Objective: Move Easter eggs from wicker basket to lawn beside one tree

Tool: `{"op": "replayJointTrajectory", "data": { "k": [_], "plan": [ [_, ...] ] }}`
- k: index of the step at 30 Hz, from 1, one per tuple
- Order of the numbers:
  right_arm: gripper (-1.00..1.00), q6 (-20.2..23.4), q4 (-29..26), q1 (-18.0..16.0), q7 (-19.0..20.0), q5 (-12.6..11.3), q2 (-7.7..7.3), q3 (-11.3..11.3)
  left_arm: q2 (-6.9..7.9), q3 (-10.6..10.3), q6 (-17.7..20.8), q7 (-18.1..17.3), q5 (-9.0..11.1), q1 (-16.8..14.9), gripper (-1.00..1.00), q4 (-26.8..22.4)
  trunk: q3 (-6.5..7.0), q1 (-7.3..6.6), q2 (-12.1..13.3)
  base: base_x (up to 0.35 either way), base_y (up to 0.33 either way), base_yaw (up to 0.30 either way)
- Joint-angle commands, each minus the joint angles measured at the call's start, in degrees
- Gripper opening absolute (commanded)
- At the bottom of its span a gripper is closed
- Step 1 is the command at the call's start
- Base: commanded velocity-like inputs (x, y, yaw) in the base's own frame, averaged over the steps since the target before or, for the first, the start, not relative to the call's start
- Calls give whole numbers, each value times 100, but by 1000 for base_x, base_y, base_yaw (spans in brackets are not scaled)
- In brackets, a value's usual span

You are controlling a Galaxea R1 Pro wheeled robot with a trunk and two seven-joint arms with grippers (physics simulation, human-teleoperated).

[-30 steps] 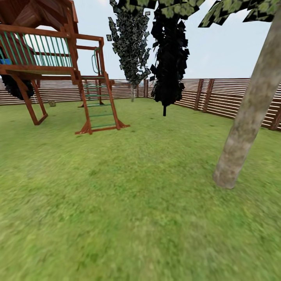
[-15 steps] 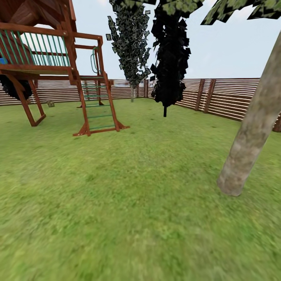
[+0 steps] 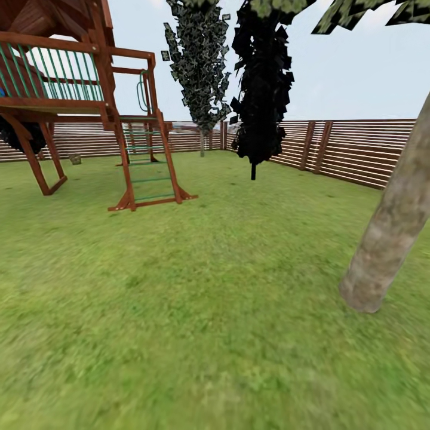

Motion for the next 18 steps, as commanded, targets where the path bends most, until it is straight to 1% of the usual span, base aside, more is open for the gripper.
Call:
{"op": "replayJointTrajectory", "data": {
  "k": [1,18],
  "plan": [
    [100,-2,12,-7,5,12,0,29,2,-4,0,-18,-4,4,100,-13,-4,3,-2,335,0,0],
    [100,-2,12,-7,5,12,0,29,2,-4,1,-17,-4,4,100,-13,-4,3,-2,335,0,0]
  ]
}}
